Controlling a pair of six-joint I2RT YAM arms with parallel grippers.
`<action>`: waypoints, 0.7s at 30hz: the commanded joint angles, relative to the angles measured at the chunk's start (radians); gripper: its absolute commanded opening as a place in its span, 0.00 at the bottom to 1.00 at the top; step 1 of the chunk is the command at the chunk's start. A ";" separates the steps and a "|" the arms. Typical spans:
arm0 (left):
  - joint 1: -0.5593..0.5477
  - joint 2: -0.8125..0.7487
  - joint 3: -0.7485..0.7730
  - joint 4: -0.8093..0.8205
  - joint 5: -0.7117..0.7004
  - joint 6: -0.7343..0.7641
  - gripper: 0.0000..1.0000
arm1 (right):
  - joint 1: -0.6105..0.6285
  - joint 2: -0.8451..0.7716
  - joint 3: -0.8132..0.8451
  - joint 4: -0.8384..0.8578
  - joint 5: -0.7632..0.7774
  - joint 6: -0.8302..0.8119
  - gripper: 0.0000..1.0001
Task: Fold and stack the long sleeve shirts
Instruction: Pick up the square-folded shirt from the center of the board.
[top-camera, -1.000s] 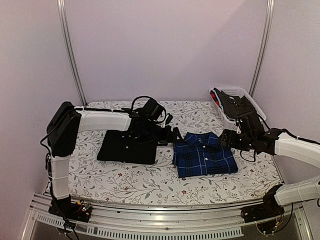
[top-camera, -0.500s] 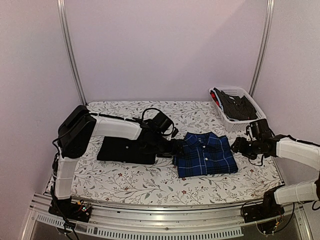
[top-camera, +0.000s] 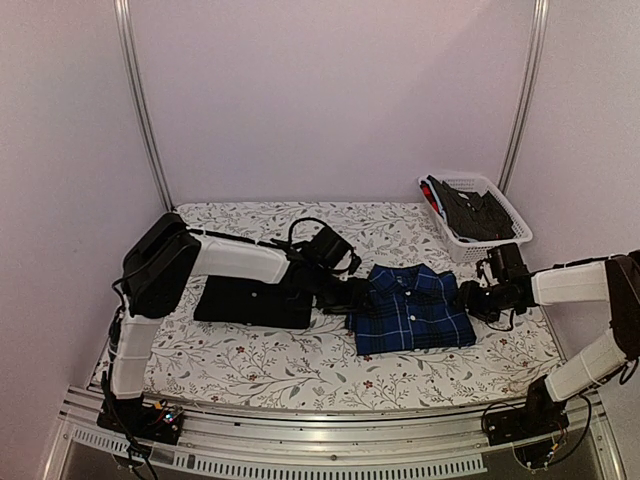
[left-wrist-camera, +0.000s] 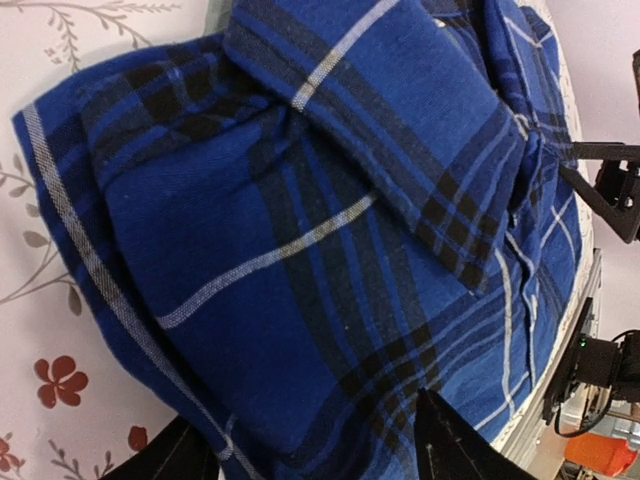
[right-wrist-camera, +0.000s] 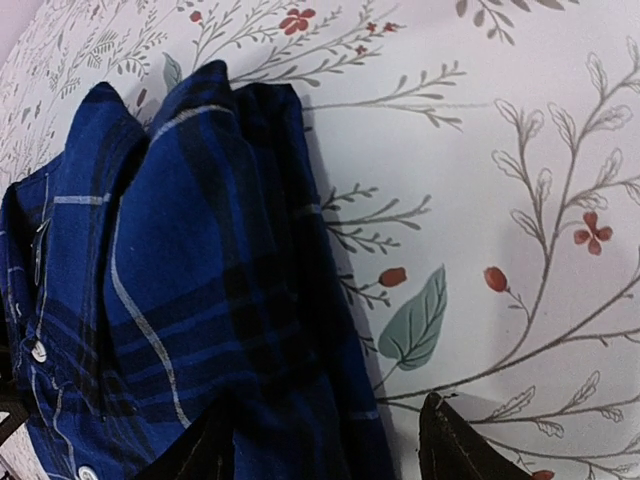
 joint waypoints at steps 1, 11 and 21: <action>-0.017 0.059 0.007 -0.039 -0.014 -0.009 0.63 | -0.003 0.079 0.023 0.022 -0.042 -0.009 0.59; -0.018 0.079 0.026 -0.027 0.014 -0.016 0.44 | 0.038 0.137 0.070 -0.018 -0.048 0.013 0.44; 0.008 0.078 0.034 0.006 0.042 -0.008 0.04 | 0.126 0.190 0.102 -0.007 -0.072 0.079 0.15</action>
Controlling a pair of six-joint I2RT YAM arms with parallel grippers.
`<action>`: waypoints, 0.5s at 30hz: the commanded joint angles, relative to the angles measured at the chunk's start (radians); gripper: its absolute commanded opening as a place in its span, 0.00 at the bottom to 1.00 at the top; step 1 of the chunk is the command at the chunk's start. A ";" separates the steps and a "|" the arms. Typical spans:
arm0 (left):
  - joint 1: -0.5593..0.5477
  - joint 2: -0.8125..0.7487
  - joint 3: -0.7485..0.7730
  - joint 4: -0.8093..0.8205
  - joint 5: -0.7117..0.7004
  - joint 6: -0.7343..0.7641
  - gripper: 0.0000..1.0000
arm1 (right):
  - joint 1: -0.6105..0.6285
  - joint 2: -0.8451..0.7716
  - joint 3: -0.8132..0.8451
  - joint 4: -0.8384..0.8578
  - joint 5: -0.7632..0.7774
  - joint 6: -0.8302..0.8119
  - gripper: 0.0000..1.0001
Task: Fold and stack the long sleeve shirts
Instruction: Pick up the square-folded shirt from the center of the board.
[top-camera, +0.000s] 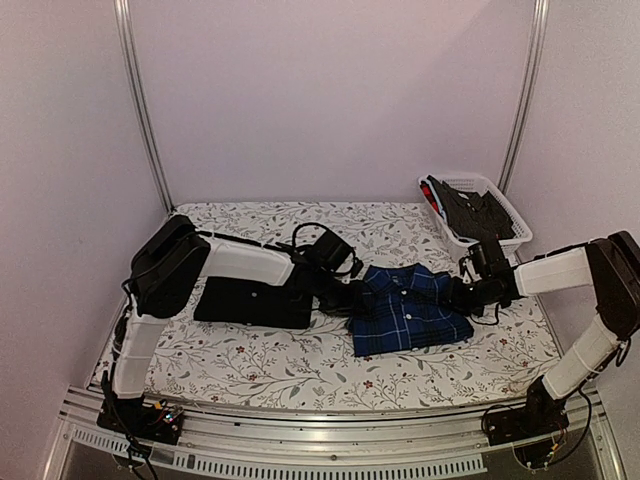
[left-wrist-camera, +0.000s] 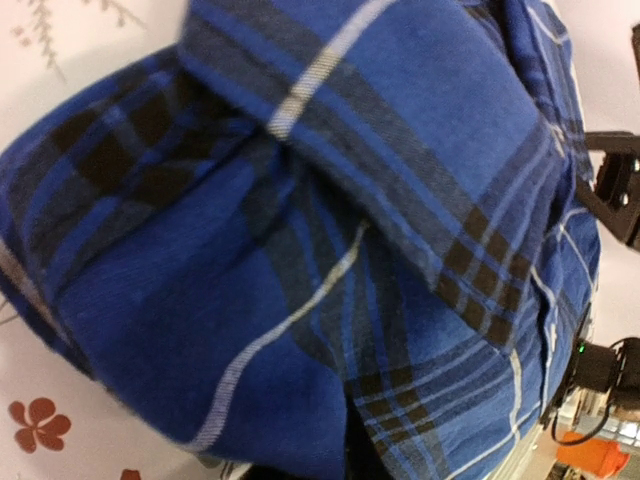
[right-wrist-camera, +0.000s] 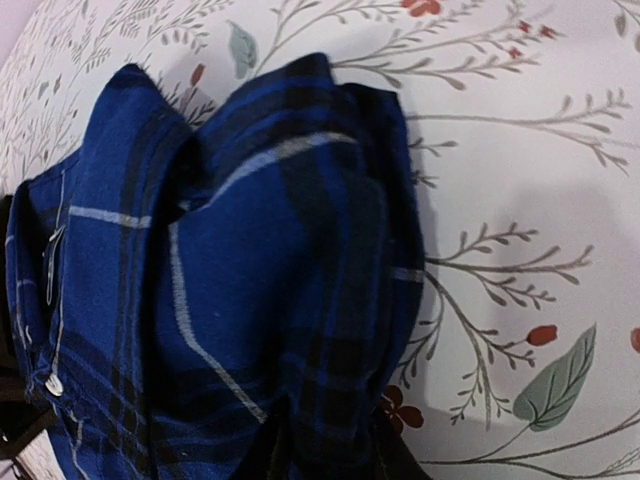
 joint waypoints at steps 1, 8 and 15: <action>0.008 0.020 0.002 -0.010 0.008 0.016 0.00 | 0.039 0.030 0.004 -0.069 -0.041 0.041 0.09; 0.048 -0.053 0.004 -0.016 -0.016 0.046 0.00 | 0.057 -0.037 0.065 -0.119 -0.055 0.035 0.00; 0.065 -0.134 0.003 -0.034 -0.026 0.067 0.00 | 0.080 -0.123 0.140 -0.178 -0.030 0.041 0.00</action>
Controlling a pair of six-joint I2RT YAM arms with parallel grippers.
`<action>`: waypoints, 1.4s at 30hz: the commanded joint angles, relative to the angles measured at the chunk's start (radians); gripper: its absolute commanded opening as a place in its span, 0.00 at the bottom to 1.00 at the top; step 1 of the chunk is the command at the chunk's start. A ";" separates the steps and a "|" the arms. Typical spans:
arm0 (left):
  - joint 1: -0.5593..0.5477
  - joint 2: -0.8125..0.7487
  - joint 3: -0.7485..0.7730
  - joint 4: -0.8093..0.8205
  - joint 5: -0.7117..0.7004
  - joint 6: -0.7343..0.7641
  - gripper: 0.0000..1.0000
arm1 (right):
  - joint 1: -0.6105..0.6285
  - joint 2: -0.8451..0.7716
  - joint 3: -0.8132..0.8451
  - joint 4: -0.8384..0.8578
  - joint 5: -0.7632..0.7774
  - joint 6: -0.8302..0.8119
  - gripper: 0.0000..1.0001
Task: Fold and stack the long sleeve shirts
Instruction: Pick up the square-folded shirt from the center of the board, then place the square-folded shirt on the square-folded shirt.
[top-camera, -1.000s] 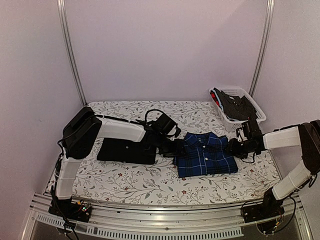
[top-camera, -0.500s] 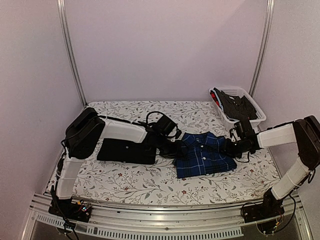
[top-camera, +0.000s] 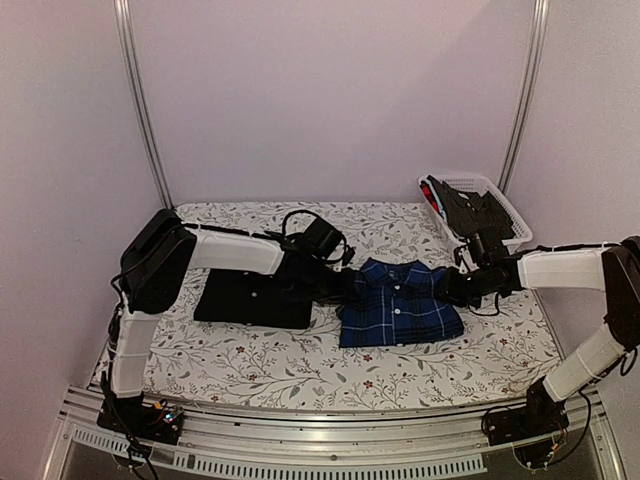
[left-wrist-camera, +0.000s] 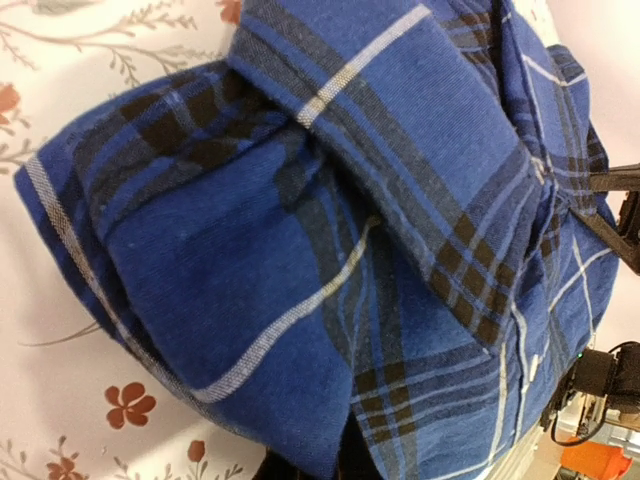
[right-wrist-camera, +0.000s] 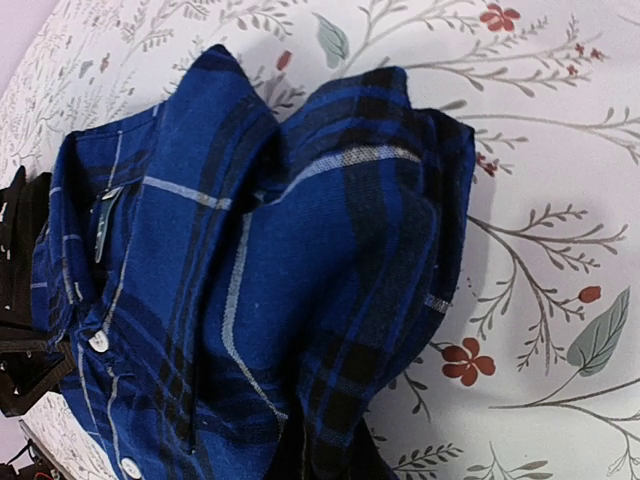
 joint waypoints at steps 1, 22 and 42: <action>0.019 -0.105 0.002 0.004 -0.018 0.030 0.00 | 0.029 -0.077 0.078 -0.056 -0.012 0.009 0.00; 0.219 -0.456 -0.241 -0.122 -0.093 0.101 0.00 | 0.314 0.125 0.458 0.050 0.028 0.120 0.00; 0.606 -0.651 -0.463 -0.208 -0.094 0.239 0.00 | 0.539 0.655 0.892 0.341 -0.040 0.298 0.00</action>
